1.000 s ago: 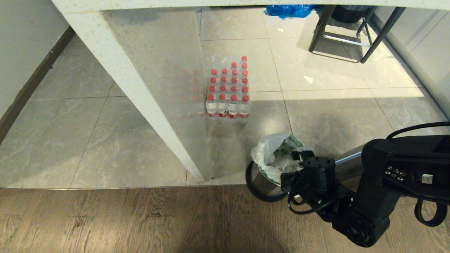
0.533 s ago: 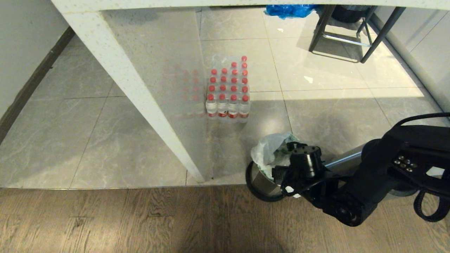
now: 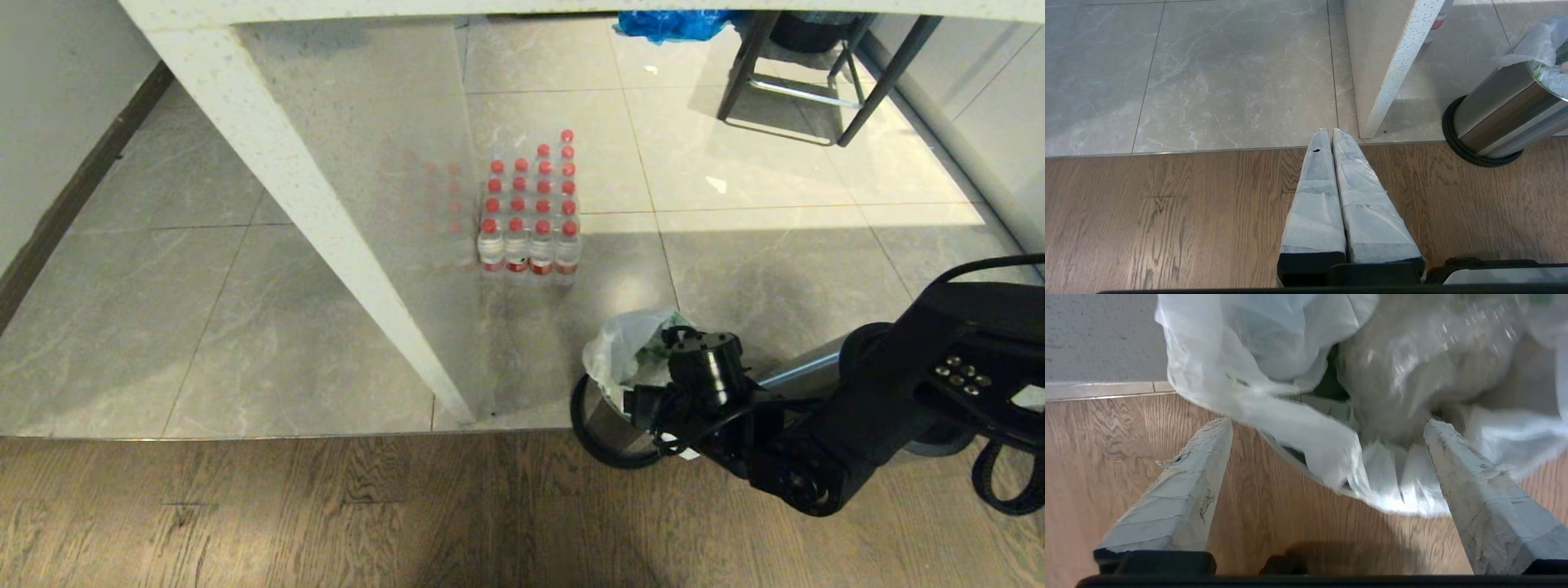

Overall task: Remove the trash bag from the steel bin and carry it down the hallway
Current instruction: Pick up the trash bag

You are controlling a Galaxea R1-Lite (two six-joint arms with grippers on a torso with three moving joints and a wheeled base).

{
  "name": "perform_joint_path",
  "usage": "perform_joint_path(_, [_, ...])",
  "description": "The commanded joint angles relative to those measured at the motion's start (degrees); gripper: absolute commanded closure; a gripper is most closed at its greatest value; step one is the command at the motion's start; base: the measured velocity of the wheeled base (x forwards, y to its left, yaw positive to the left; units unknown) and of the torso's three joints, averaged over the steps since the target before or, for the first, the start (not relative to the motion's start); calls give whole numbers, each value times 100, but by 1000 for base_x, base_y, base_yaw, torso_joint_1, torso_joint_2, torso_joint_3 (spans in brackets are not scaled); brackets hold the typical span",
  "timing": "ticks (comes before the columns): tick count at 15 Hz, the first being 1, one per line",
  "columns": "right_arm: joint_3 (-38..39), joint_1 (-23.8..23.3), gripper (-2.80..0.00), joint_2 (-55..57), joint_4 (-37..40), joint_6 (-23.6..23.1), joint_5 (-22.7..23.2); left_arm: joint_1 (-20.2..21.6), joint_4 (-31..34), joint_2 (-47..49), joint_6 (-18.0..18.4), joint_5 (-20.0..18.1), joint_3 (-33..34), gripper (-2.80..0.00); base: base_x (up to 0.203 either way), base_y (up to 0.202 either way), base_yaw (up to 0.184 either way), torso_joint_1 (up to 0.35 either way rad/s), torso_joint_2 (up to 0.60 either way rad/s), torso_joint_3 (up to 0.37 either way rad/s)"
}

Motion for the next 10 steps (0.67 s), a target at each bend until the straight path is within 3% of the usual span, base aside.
perform_joint_path(1, [-40,-2,-280,185,-27,-139,-6,0,-2,-1,-7,0,0,0,0,0,0,0,0,0])
perform_joint_path(5, [-62,-10,-280,347,15,-234,18,0,-2,-1,-4,0,0,0,0,0,0,0,0,0])
perform_joint_path(10, [-118,-168,-280,551,-468,-642,-111,0,-2,-1,-7,0,0,0,0,0,0,0,0,0])
